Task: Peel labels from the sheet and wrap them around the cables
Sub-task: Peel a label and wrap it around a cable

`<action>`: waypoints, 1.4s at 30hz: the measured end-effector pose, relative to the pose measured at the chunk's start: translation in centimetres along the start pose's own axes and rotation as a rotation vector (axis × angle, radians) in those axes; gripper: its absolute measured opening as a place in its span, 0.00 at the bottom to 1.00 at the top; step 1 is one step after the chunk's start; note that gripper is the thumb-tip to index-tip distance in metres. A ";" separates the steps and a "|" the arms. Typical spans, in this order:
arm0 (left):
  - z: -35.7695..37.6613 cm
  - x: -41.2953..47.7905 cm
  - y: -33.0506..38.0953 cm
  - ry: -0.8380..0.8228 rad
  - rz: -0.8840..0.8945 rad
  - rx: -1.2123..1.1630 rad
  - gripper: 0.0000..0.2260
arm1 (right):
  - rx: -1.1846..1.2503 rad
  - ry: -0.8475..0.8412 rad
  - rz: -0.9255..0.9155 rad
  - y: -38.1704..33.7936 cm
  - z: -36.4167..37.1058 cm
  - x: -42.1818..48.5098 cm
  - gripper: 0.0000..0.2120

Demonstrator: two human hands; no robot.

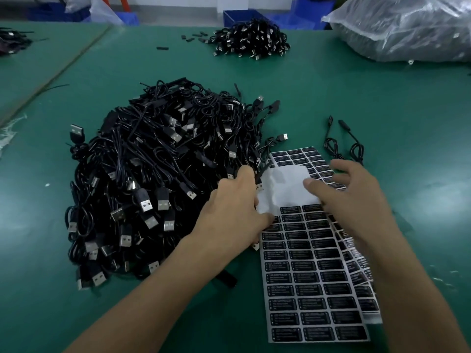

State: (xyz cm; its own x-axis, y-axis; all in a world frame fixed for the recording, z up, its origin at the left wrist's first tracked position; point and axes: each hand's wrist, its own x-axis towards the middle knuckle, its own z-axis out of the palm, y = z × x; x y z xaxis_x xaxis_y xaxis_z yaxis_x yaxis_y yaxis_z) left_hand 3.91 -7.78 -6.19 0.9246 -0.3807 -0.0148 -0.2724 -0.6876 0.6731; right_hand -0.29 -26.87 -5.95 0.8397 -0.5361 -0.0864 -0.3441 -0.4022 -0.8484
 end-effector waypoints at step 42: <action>-0.4 0.2 0.4 -0.118 -0.059 -0.328 0.22 | 0.227 -0.393 -0.009 -0.2 1.5 -0.3 0.18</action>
State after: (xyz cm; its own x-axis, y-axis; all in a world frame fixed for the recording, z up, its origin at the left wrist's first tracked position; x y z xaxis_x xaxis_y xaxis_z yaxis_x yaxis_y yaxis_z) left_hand 4.09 -7.88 -5.67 0.8938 -0.4283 -0.1331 -0.1019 -0.4830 0.8697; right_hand 0.19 -25.50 -6.52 0.9533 -0.1929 -0.2326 -0.2715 -0.2088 -0.9395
